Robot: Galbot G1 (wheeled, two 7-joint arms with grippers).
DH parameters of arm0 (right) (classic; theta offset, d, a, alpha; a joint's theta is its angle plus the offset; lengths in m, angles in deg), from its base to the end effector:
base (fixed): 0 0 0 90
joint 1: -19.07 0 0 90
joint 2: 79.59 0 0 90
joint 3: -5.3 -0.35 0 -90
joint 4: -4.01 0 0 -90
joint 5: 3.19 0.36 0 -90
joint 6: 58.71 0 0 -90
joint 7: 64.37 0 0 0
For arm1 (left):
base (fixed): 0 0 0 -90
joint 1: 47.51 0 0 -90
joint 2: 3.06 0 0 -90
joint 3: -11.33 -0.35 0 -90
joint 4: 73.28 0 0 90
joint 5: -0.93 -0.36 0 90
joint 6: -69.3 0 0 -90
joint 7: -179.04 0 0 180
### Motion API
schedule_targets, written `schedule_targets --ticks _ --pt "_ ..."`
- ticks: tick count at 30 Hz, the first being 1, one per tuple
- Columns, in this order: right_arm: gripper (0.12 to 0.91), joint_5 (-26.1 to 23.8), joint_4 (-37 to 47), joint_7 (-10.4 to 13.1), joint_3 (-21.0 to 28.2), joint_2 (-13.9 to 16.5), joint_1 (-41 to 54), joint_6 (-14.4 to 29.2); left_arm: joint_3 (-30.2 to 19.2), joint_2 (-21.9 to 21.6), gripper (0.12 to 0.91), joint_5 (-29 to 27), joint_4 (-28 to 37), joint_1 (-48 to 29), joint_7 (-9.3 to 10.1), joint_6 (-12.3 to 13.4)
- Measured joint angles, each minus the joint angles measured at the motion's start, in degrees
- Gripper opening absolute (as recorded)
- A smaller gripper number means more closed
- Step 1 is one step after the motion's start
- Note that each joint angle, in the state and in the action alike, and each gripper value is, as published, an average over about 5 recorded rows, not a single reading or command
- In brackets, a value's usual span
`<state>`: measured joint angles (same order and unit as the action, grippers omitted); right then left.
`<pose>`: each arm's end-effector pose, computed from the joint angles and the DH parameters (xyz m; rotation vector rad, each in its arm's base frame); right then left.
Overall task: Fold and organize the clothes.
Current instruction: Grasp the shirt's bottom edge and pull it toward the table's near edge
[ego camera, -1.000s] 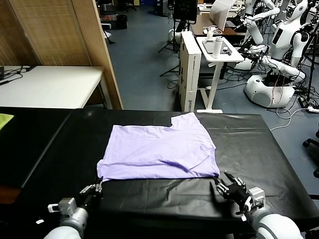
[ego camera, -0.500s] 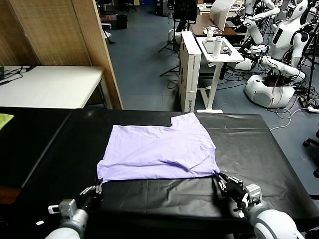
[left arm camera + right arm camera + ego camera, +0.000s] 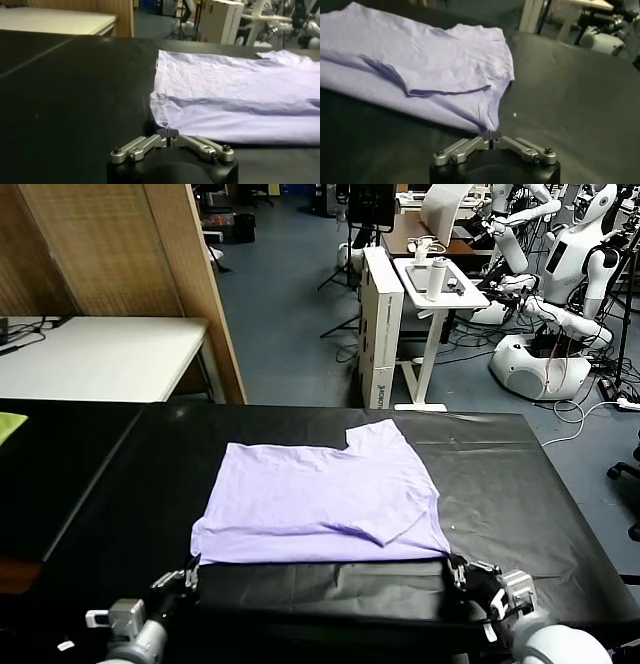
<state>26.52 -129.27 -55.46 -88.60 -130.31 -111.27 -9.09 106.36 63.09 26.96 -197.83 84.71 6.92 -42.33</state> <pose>0.1549 -0.0791 -0.2215 0.2886 -2.3994 0.3044 0.1362 0.0827 -0.2895 -0.0501 -2.6109 0.0071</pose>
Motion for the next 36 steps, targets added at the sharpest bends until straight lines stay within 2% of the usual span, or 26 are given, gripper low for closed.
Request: schedule_targets --ticks 6,14,17,20,23,25,29,32,36 --pt "0.139 -0.1 -1.4 0.8 -0.3 -0.8 -2.0 -1.6 0.7 -0.7 0.147 -0.1 -1.9 3.8 0.16 -0.1" --pt "0.147 0.0 -3.0 0.8 -1.2 -1.4 -3.5 -1.7 0.8 -0.5 0.147 -0.5 -2.3 4.9 0.22 0.2" --pt "0.243 0.4 -3.6 0.6 -1.8 -1.3 -3.8 -1.7 0.8 -0.3 0.147 -0.5 -2.3 5.0 0.42 0.3" --pt "0.420 1.2 -4.4 0.5 -2.3 -1.3 -4.0 -1.7 0.8 -0.1 0.189 -0.4 -2.7 5.2 0.97 0.2" --pt "0.610 2.7 -5.2 0.5 -2.9 -1.2 -3.7 -1.7 1.2 -0.1 0.339 0.1 -3.4 5.6 1.72 0.0" --pt "0.724 4.1 -5.7 0.5 -3.5 -1.1 -3.1 -1.4 1.5 0.0 0.471 0.4 -3.9 5.9 2.21 -0.3" --pt "0.880 6.4 -5.6 -0.1 -4.2 -0.2 -1.0 0.8 2.5 0.3 0.718 0.9 -5.3 6.1 3.00 -0.6" --pt "0.904 7.6 -4.3 -0.5 -3.6 0.5 2.0 2.5 3.4 0.5 0.858 0.8 -5.7 5.4 3.05 -0.7" --pt "0.907 9.8 0.2 -0.4 -1.4 1.5 9.3 3.1 4.2 -0.1 0.903 0.9 -5.0 3.1 2.07 -2.0"
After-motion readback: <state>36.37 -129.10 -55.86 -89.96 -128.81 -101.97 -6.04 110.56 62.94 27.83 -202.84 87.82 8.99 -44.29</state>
